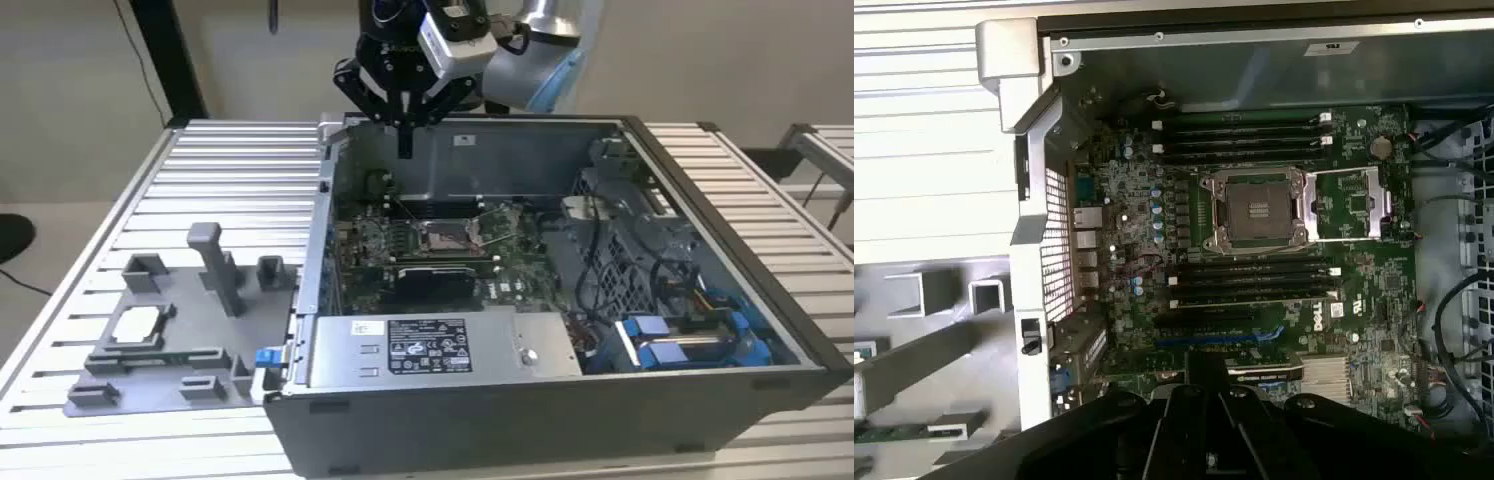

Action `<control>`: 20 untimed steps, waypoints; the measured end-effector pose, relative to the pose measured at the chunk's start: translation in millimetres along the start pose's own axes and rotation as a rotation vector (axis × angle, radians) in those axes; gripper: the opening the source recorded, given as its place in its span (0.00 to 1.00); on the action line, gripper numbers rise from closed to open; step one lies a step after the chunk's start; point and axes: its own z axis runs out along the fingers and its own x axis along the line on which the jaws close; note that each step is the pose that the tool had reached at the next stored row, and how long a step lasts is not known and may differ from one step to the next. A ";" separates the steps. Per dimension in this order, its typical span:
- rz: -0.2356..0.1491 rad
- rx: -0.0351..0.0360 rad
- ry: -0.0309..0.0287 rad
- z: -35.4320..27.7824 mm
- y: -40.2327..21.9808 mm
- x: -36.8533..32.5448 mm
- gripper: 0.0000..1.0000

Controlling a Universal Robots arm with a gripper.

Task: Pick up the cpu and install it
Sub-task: 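Pick up the cpu and move it towards the insertion slot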

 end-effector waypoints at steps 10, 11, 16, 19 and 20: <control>0.000 -0.0001 0.0000 0.0 0.0 0.0 0.00; 0.000 -0.0001 0.0000 0.0 0.0 0.0 0.00; 0.000 0.0000 0.0000 -0.1 -0.2 2.7 0.00; 0.000 -0.0003 0.0000 -0.2 -0.6 7.1 0.00; 0.000 -0.0004 0.0001 -0.2 -0.7 8.5 0.00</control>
